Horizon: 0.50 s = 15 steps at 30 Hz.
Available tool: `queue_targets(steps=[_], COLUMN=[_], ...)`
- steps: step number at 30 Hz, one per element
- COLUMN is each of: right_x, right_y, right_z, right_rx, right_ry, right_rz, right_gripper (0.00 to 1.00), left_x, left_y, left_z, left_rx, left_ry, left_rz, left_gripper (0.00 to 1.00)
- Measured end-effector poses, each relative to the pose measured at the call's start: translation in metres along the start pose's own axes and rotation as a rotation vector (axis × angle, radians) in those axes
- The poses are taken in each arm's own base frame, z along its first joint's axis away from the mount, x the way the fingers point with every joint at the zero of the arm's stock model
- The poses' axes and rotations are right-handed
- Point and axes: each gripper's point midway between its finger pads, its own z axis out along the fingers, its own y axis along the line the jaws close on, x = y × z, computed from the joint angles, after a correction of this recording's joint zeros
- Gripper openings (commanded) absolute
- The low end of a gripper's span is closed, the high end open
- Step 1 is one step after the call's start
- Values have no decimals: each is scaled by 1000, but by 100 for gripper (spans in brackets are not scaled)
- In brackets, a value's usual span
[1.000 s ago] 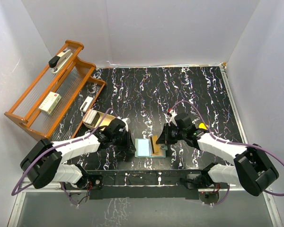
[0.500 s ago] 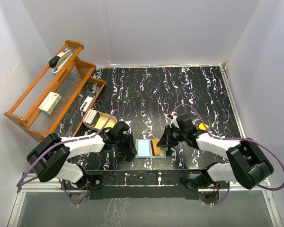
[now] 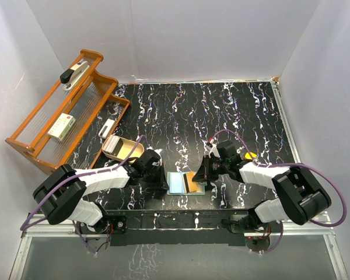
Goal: Put the credit cards into the card holder
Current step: Insert the credit card into the card holder.
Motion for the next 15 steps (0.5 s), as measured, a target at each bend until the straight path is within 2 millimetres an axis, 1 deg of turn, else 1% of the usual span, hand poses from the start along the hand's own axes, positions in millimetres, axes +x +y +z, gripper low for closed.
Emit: queue_targets(steps=[7, 15], right_x=[-3, -9], right_y=[2, 4], right_z=[2, 4], right_rx=[-7, -25], right_ry=[-9, -38], right_rz=[32, 57], right_gripper=[0, 0], left_x=[2, 5], left_y=[-3, -14], left_z=[1, 7], left_rx=[-4, 13], left_ry=[0, 13], left_rz=[12, 25], left_gripper=[0, 0])
